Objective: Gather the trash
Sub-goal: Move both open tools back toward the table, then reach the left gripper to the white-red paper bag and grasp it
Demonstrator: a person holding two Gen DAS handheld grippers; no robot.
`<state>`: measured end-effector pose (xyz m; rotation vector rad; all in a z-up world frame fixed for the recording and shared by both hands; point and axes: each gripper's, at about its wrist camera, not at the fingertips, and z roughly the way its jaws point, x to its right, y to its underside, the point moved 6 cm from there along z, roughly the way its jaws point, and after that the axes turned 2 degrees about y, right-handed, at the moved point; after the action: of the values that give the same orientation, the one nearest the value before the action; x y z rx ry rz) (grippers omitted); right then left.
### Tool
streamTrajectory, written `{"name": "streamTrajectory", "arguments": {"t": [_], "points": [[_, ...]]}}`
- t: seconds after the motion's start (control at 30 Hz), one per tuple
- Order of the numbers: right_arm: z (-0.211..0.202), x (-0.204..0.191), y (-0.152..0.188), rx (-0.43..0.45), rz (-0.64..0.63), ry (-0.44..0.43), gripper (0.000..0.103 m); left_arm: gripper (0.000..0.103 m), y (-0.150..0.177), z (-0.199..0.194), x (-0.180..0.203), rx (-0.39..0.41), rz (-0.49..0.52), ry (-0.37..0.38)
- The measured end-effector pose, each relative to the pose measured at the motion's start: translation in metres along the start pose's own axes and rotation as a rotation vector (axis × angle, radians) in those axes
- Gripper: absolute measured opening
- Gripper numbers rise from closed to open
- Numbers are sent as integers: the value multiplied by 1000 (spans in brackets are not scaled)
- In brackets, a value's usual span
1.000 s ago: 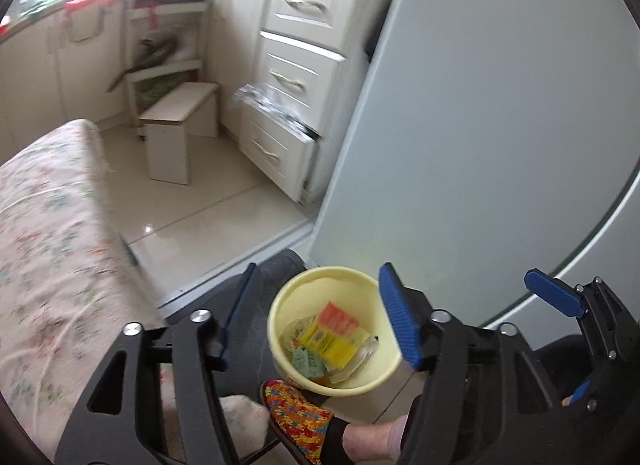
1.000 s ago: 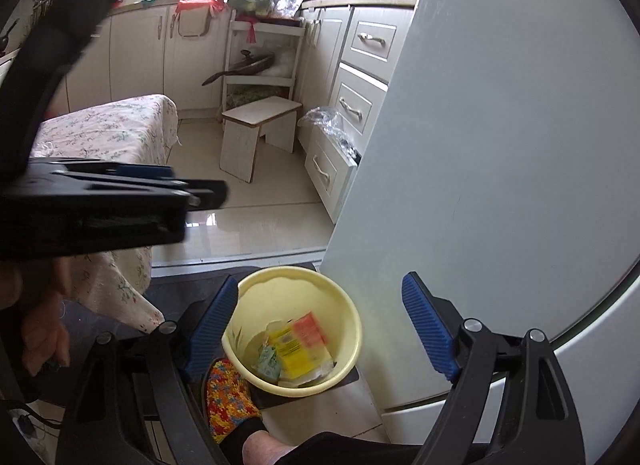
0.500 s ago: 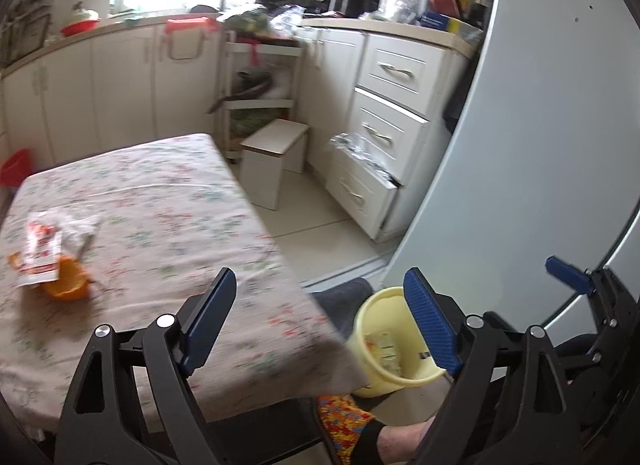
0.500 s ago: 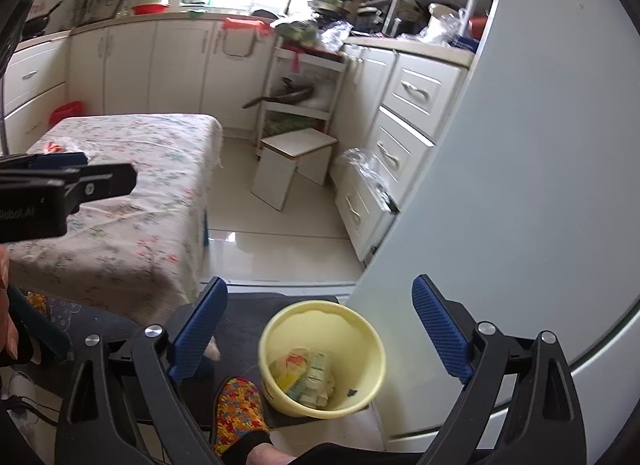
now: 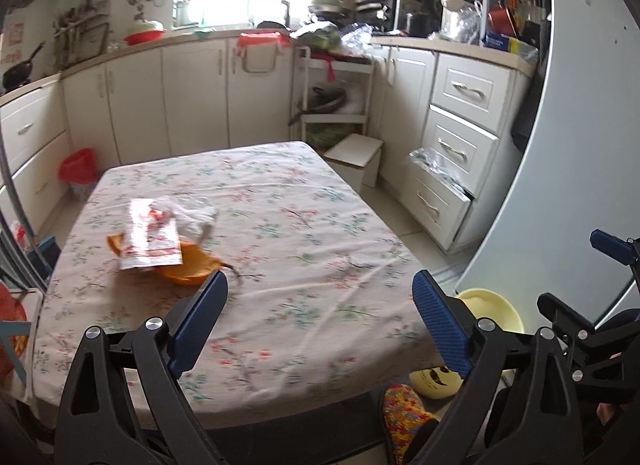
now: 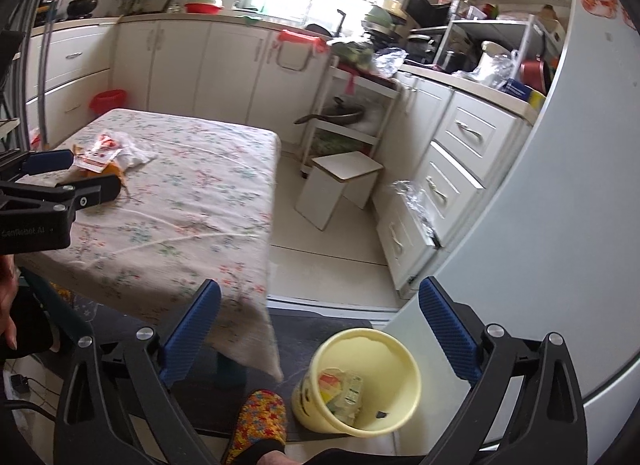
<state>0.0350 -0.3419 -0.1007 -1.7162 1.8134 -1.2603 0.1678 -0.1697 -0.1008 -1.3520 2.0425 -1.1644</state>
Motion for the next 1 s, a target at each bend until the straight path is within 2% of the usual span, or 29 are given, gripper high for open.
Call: {"name": "streamTrajectory", "arguments": {"t": [0.2,0.37,1.0], "points": [[1,-27,-8,-4,-13,-53,95,92,1,-10,-32,35,-31,-75],[1,-50,-14,-2,-39,-84,95,93,0,-14,-46,47,-50,-98],[17,-105,-26,-34,-53,-203,95,95,6,-17,-92,24,-153,-123]]}}
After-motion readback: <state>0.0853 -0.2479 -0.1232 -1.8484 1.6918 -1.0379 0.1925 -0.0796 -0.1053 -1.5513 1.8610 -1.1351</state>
